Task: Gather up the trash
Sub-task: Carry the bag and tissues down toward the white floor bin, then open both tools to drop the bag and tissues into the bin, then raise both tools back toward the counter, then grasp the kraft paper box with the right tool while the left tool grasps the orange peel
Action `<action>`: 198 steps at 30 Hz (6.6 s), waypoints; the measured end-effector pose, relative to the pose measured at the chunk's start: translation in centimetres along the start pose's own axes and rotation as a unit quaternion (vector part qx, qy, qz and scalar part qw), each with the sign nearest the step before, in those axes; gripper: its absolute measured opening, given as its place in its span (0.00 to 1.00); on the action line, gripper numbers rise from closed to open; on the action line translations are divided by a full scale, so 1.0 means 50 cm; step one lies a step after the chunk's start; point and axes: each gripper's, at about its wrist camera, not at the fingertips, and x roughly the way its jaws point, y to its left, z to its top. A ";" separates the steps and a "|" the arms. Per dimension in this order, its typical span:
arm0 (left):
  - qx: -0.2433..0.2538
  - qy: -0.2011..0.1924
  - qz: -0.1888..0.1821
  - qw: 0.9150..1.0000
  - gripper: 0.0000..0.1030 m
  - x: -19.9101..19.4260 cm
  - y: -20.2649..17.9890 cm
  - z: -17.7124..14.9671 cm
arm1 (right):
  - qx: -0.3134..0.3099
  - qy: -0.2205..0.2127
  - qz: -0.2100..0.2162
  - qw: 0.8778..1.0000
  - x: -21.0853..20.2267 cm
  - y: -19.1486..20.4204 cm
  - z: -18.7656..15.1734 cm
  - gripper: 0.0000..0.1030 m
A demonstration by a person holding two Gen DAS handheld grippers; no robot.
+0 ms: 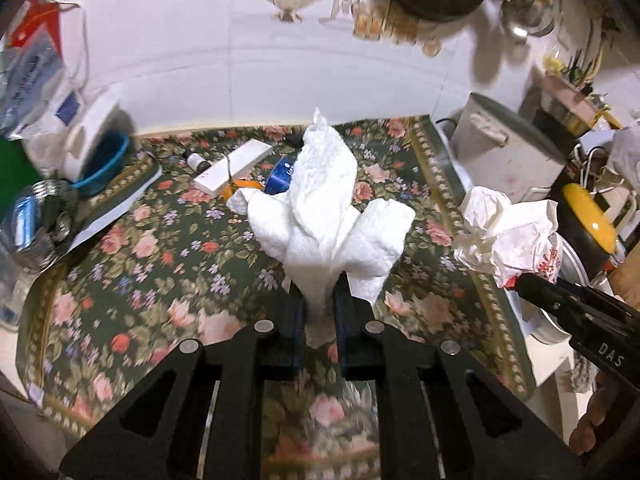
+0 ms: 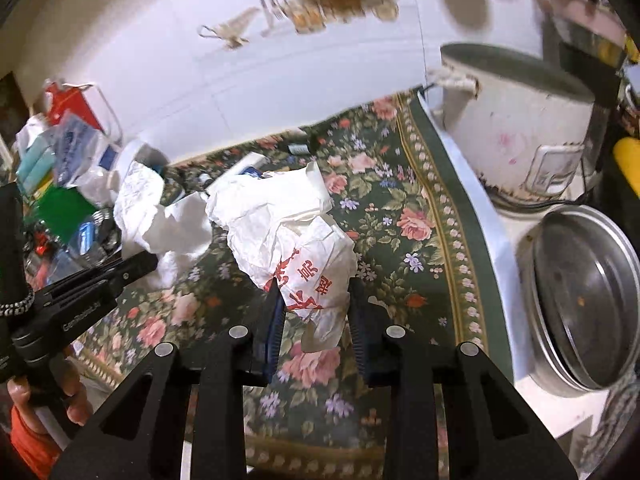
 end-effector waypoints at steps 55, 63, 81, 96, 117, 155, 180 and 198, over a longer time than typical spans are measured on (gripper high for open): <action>-0.066 0.130 -0.009 0.989 0.12 0.028 0.169 -0.818 | 0.025 0.146 -0.054 0.987 0.111 0.070 -0.718 0.27; -0.056 0.155 0.007 0.986 0.12 0.217 0.195 -0.941 | 0.014 0.179 -0.054 0.982 0.325 0.000 -0.838 0.27; -0.015 0.188 -0.014 0.982 0.13 0.402 0.175 -1.010 | 0.032 0.201 -0.018 0.979 0.488 -0.017 -0.893 0.59; -0.005 0.228 -0.034 0.973 0.48 0.379 0.109 -0.971 | 0.044 0.160 -0.053 0.985 0.364 -0.033 -0.816 0.59; 0.010 0.079 -0.029 0.996 0.48 -0.205 0.116 -0.598 | 0.023 0.068 -0.053 0.996 -0.075 0.179 -0.557 0.59; -0.003 -0.162 0.025 0.987 0.87 -0.386 0.064 -0.018 | -0.015 -0.191 -0.070 0.979 -0.322 0.148 -0.030 0.81; -0.034 0.028 0.038 0.998 0.87 0.115 0.238 0.174 | -0.021 0.002 -0.018 1.000 0.158 0.121 0.165 0.81; 0.002 0.138 -0.031 0.990 0.77 0.441 0.285 0.203 | 0.008 0.124 -0.045 0.991 0.473 0.090 0.180 0.55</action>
